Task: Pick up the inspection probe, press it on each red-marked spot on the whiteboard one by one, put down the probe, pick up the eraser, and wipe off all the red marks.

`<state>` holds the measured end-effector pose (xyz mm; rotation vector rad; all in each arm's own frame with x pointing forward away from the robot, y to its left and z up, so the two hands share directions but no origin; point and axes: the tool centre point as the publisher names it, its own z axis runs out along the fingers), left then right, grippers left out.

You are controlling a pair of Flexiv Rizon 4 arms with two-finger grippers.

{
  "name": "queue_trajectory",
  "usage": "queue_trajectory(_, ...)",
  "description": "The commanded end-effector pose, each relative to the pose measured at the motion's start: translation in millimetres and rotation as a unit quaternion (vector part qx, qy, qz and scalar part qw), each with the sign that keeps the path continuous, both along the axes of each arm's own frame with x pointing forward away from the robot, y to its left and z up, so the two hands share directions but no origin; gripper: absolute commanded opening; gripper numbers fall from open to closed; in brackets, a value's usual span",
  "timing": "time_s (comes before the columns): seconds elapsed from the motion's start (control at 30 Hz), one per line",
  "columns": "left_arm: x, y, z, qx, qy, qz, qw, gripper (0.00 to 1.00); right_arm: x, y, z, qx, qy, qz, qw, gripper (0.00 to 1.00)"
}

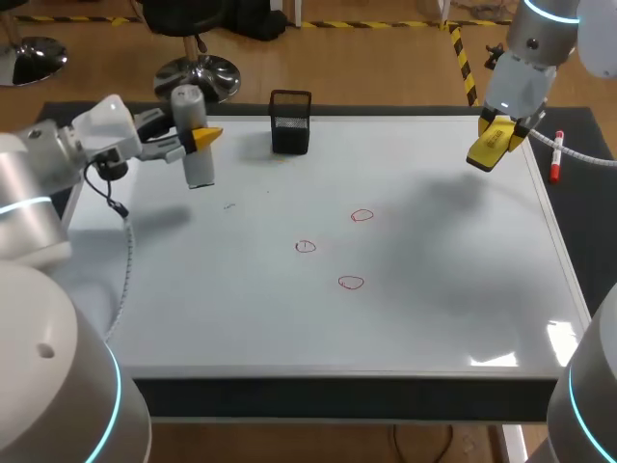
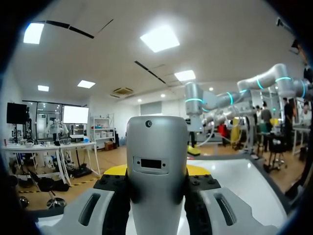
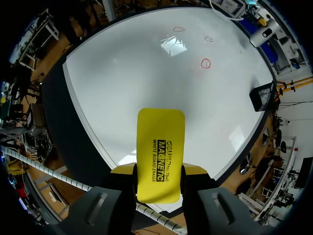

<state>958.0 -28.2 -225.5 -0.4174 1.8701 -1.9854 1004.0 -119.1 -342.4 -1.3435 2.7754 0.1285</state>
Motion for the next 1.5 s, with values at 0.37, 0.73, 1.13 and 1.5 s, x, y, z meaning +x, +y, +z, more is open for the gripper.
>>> queue_trajectory(0.37, 2.4, 3, -3.3, -0.005, -0.003, 0.001, 1.000, 0.00, 0.0, -1, 1, -0.002, 0.000, 0.001, 1.000, 0.00)
queue_trajectory(0.73, 2.4, 3, -3.3, -0.005, -0.003, 0.001, 1.000, 0.00, 0.0, -1, 1, -0.002, 0.000, 0.001, 1.000, 0.00)
queue_trajectory(1.13, 2.4, 3, -3.3, -0.005, -0.003, 0.001, 1.000, 0.00, -2.7, 15, 5, 0.005, -0.013, 0.038, 0.999, 0.00)
queue_trajectory(1.5, 2.4, 3, -3.3, -0.005, -0.003, 0.001, 1.000, 0.00, -19.0, 75, 12, -0.002, 0.016, 0.151, 0.988, 0.00)
